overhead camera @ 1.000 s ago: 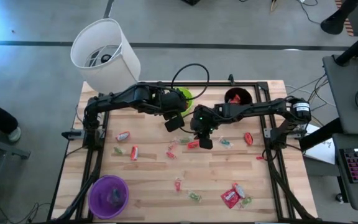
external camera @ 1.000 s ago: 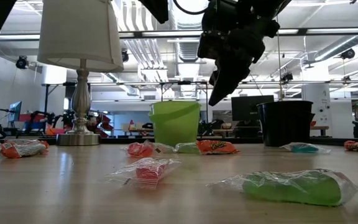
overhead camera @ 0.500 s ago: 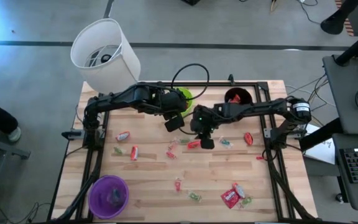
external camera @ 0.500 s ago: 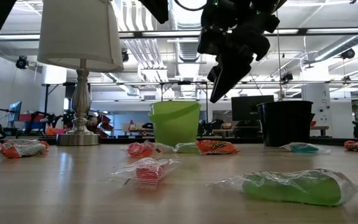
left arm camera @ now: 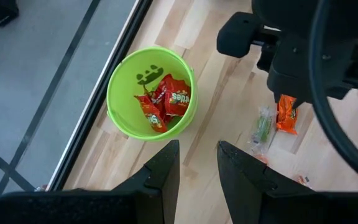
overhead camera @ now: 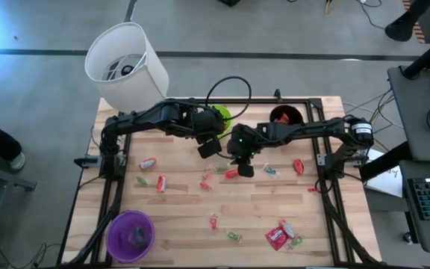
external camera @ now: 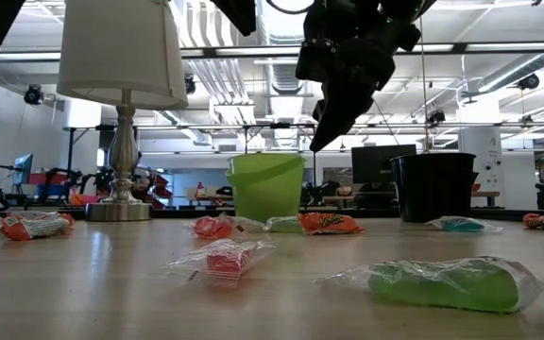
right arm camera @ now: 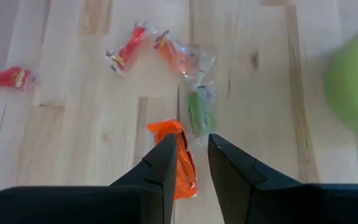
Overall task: Sort candy
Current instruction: Put the orange candy into the black bucket
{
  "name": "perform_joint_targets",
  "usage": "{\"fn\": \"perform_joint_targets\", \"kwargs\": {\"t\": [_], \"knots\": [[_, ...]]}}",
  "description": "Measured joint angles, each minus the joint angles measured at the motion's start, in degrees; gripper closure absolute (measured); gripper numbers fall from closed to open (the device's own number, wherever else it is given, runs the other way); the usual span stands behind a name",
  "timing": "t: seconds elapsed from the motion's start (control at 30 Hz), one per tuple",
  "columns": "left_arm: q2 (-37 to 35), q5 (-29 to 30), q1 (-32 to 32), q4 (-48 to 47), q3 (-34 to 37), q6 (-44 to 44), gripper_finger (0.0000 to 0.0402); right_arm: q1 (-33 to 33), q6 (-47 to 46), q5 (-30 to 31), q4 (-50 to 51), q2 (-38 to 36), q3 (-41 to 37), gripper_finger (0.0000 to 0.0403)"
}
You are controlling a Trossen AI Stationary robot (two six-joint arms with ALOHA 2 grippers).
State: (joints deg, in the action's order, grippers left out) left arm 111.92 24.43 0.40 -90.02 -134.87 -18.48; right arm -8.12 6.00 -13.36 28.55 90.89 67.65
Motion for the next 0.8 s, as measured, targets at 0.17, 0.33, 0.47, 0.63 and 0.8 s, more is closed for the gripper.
{"fn": "perform_joint_targets", "kwargs": {"t": [0.17,0.33,0.47,0.63,0.8], "knots": [[0.00,0.00,0.00,0.00,0.00,0.00,0.0311,-0.04,-0.02,-0.11,0.19,0.00,0.89,0.0305],[0.00,0.00,0.00,0.00,0.00,0.00,0.0311,-0.04,-0.01,-0.11,2.50,0.02,1.51,0.0285],[0.00,0.00,0.00,0.00,0.00,0.25,0.0311,-0.04,1.44,-0.11,5.86,0.35,1.49,0.0268],[0.00,0.00,0.00,0.01,0.00,0.42,0.0311,-0.17,3.64,-0.08,6.66,2.22,1.36,0.0266],[0.00,0.00,0.00,0.00,0.00,0.02,0.0311,-0.04,3.68,-0.07,5.26,5.00,1.34,0.0266]]}}
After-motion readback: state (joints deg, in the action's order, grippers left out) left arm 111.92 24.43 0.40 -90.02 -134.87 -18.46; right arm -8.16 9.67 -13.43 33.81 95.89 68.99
